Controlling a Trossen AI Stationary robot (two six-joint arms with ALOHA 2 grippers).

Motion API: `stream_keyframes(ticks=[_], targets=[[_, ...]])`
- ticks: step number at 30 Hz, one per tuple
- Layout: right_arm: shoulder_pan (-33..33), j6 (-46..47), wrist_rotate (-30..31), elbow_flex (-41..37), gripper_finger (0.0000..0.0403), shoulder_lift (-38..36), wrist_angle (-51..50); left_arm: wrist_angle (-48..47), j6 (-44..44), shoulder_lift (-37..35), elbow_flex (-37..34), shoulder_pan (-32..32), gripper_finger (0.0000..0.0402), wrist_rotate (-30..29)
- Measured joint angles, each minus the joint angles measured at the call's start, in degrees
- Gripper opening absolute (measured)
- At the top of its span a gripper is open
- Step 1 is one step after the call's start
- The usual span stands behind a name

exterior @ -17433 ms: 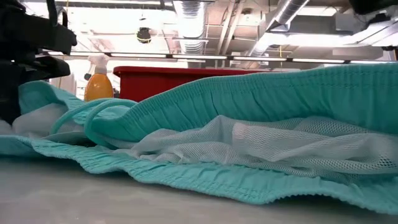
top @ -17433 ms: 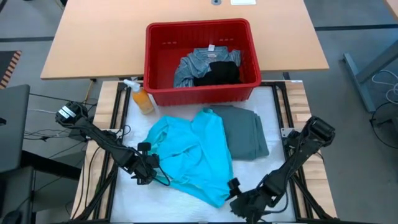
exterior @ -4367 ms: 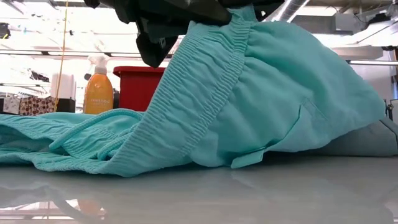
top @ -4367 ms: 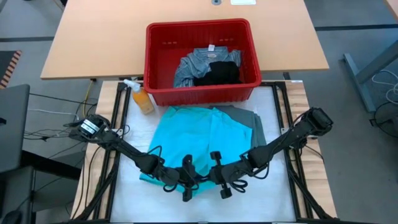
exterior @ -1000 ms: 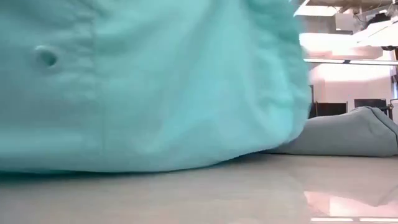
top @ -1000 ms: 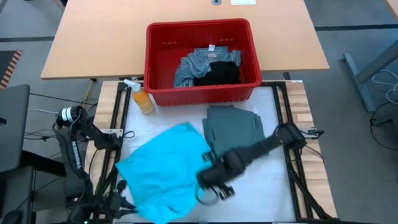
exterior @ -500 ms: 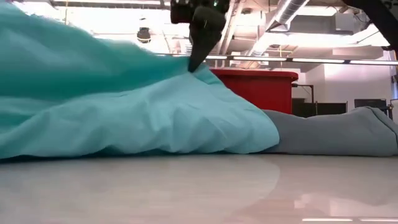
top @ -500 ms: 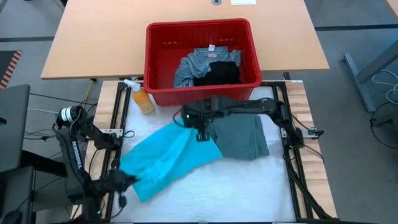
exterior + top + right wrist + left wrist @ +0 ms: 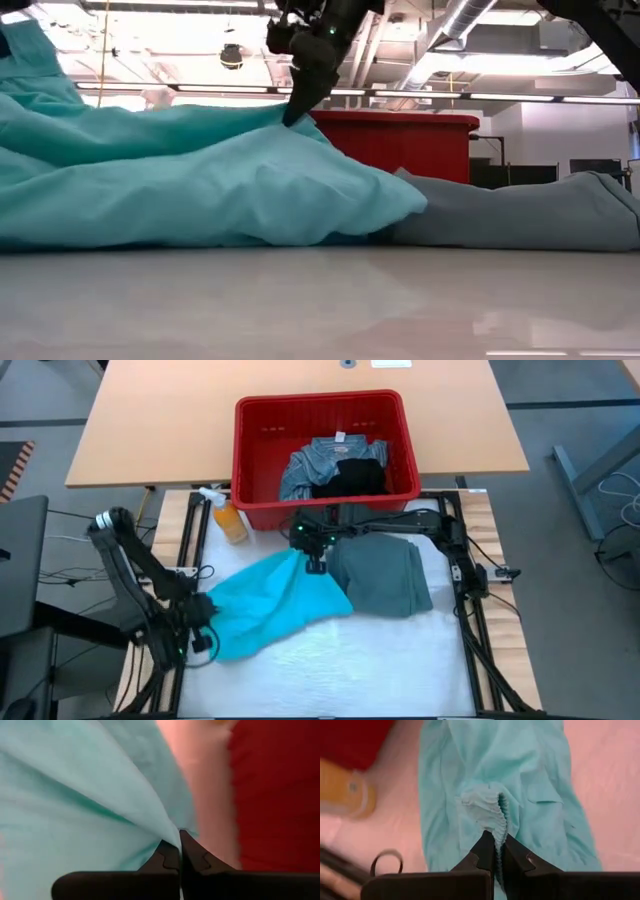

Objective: Fold Laundry from Bin
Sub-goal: Fold the light blue shorts

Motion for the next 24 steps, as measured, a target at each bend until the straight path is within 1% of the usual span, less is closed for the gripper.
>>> stream_keyframes(ticks=[3, 5, 8, 10, 14, 17, 21, 24], targets=[[-0.67, 1.71, 3.27, 0.04, 0.0016, 1.16, 0.89, -5.82, -6.96, -2.83, -0.02, -1.00, 0.0000, 2.57], [-1.24, 2.48, 3.49, 0.04, 0.0016, 2.67, 1.31, -8.13, -11.82, -4.10, -0.62, -1.68, 0.0000, 4.03], [-1.83, 3.08, 3.69, 0.04, 0.0017, 5.94, 3.66, -7.68, -16.25, -4.65, -3.26, -1.81, 0.0000, 5.76], [-1.94, 3.27, 4.39, 0.03, 0.0017, 8.61, 5.86, -7.34, -18.44, -4.40, -5.09, -1.82, 0.0000, 7.92], [-1.64, 3.63, 6.13, -0.01, 0.0017, 12.13, 8.38, -6.41, -21.05, -3.69, -9.01, -1.81, 0.0000, 14.64], [-1.24, 3.64, 7.29, 0.00, 0.0017, 13.81, 7.56, -6.17, -22.25, -3.40, -11.01, -1.82, 0.0000, 19.00], [-0.92, 3.61, 10.74, -0.02, 0.0022, 14.16, 7.48, -6.29, -22.12, -3.33, -12.25, -1.80, 0.0000, 20.53], [-0.56, 3.45, 15.11, 0.07, 0.0033, 13.65, 9.02, -6.29, -21.90, -3.32, -12.25, -1.80, 0.0000, 20.95]])
